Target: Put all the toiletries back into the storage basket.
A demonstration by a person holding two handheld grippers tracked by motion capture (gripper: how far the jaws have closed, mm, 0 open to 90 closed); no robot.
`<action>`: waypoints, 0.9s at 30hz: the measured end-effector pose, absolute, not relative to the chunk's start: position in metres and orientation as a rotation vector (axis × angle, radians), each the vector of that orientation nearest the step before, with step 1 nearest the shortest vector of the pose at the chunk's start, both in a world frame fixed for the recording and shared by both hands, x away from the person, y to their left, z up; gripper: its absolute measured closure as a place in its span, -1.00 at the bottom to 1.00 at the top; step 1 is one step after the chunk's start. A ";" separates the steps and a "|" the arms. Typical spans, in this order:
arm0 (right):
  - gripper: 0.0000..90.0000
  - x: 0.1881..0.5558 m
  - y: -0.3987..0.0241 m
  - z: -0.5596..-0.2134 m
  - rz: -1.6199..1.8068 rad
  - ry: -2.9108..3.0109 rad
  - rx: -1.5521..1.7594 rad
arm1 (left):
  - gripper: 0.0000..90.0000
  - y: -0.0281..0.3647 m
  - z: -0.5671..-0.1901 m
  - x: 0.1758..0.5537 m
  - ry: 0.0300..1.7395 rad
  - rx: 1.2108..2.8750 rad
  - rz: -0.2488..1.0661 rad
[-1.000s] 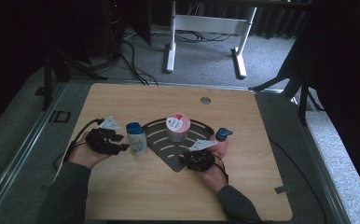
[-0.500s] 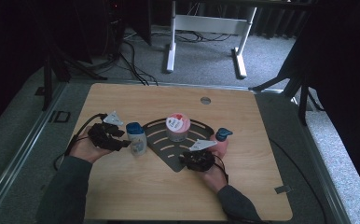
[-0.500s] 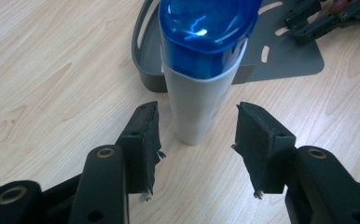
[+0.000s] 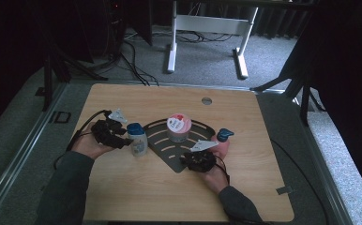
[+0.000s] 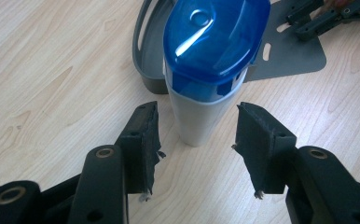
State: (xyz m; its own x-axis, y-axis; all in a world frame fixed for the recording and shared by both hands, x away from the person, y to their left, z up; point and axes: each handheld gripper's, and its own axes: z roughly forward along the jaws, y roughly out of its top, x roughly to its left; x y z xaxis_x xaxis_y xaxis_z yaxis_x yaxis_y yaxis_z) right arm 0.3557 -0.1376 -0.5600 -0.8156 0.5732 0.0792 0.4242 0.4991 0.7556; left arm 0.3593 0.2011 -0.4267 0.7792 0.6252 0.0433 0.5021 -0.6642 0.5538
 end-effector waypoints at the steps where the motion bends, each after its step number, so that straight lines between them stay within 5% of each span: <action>1: 0.50 0.356 -0.138 -0.560 1.213 2.558 0.861 | 0.10 0.200 -0.426 0.361 0.840 2.449 0.311; 27: 0.49 0.356 -0.138 -0.560 1.216 2.561 0.860 | 0.09 0.180 -0.424 0.374 0.800 2.540 0.302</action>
